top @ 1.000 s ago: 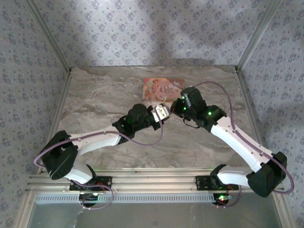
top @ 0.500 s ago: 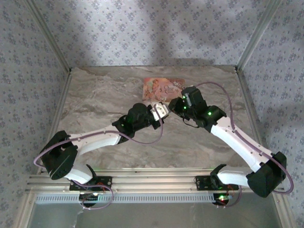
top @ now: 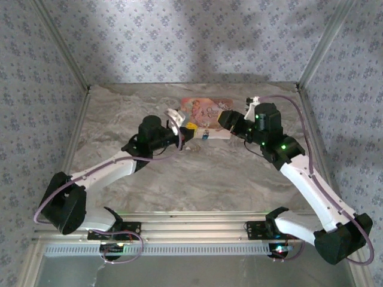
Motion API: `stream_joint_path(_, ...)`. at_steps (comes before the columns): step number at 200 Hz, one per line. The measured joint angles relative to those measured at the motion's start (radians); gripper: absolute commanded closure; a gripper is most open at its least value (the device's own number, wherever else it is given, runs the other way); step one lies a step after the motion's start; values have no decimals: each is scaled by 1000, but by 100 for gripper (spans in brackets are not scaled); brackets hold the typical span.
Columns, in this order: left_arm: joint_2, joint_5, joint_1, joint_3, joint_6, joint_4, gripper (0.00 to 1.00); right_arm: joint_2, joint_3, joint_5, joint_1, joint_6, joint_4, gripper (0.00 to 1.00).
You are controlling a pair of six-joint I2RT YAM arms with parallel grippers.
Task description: Unlock a padlock with a key
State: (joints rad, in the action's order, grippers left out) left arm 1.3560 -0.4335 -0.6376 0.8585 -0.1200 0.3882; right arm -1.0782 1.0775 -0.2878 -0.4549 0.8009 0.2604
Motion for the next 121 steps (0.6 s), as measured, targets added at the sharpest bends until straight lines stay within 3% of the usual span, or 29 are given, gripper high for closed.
stream_joint_path(38,0,-239,101,8,-165,-6,100,-27,-2,-186,2,-72,-117,51)
stream_joint_path(83,0,-464,116,65,-305,22,100,-55,-26,-330,2,-97,-215,51)
stream_joint_path(121,-1,-569,120,82,-383,50,100,-54,-46,-382,2,-113,-248,51)
